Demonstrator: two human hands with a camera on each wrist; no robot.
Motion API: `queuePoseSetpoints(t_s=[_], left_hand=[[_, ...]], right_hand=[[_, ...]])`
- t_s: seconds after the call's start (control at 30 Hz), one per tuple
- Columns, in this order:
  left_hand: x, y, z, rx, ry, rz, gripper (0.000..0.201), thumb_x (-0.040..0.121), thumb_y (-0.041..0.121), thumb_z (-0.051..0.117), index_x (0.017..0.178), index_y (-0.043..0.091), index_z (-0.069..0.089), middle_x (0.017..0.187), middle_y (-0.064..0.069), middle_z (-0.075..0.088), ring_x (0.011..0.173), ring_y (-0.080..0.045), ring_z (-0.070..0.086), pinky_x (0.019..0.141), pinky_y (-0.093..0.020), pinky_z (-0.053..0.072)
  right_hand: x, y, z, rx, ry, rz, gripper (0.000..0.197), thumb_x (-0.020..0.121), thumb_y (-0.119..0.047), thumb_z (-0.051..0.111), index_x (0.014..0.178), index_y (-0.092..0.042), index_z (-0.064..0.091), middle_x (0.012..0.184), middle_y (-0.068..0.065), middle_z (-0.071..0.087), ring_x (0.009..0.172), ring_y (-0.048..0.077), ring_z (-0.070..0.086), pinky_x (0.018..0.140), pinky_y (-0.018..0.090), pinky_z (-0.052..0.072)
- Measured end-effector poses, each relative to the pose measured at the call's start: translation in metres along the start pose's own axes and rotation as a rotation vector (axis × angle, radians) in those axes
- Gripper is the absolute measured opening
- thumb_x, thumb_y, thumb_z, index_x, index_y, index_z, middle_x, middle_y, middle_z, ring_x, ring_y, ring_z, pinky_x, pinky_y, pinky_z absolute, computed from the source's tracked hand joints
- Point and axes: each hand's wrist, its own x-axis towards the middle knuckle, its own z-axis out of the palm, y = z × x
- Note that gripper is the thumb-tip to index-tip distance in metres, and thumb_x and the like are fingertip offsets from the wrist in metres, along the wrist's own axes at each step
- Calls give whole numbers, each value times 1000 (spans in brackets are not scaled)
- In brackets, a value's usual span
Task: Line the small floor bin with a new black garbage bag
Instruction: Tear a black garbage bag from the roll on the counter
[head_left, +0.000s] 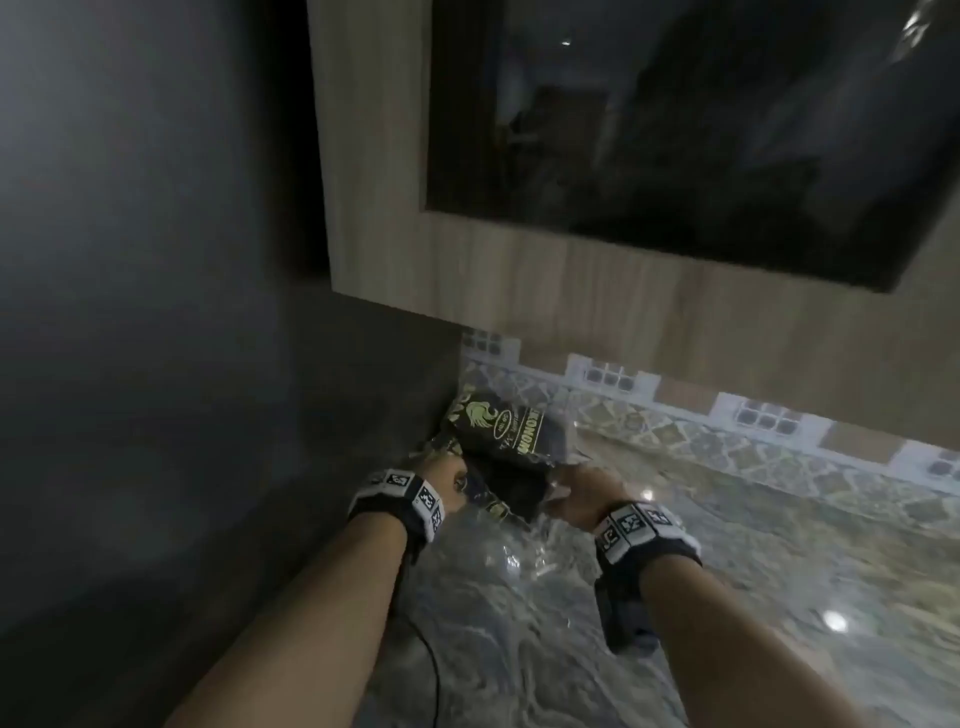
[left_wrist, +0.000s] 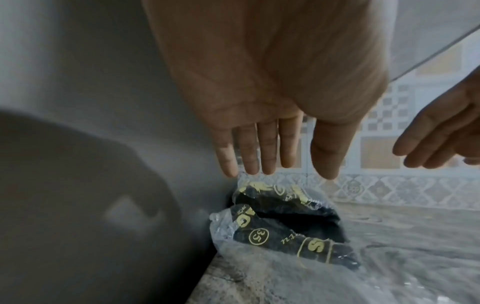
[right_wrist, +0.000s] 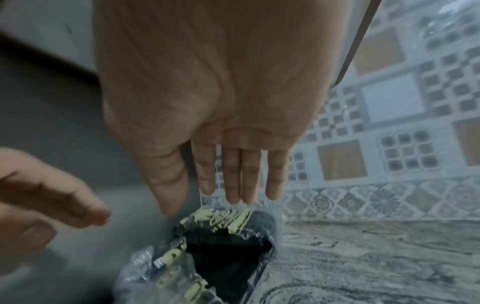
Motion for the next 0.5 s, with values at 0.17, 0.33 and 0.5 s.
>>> queuePoseSetpoints(t_s=[0.17, 0.33, 0.5], left_hand=[[101, -29, 68, 10, -65, -4, 61, 85, 29, 58, 142, 18, 38, 153, -3, 34, 142, -23, 31, 117, -39, 26], [171, -43, 94, 220, -30, 90, 73, 88, 26, 53, 150, 22, 15, 162, 5, 7, 149, -17, 5, 120, -45, 15], [207, -45, 101, 334, 18, 89, 73, 86, 25, 55, 148, 20, 18, 159, 1, 19, 147, -22, 14, 118, -44, 17]], right_hand=[[93, 20, 52, -35, -19, -83, 37, 88, -35, 57, 124, -30, 57, 121, 3, 64, 112, 27, 62, 92, 33, 49], [159, 33, 96, -193, 85, -258, 64, 84, -40, 46, 145, -27, 31, 153, 1, 31, 142, 26, 27, 118, 40, 19], [202, 47, 103, -343, 263, -196, 72, 76, -38, 26, 145, -19, 30, 144, 6, 43, 134, 30, 38, 116, 43, 23]])
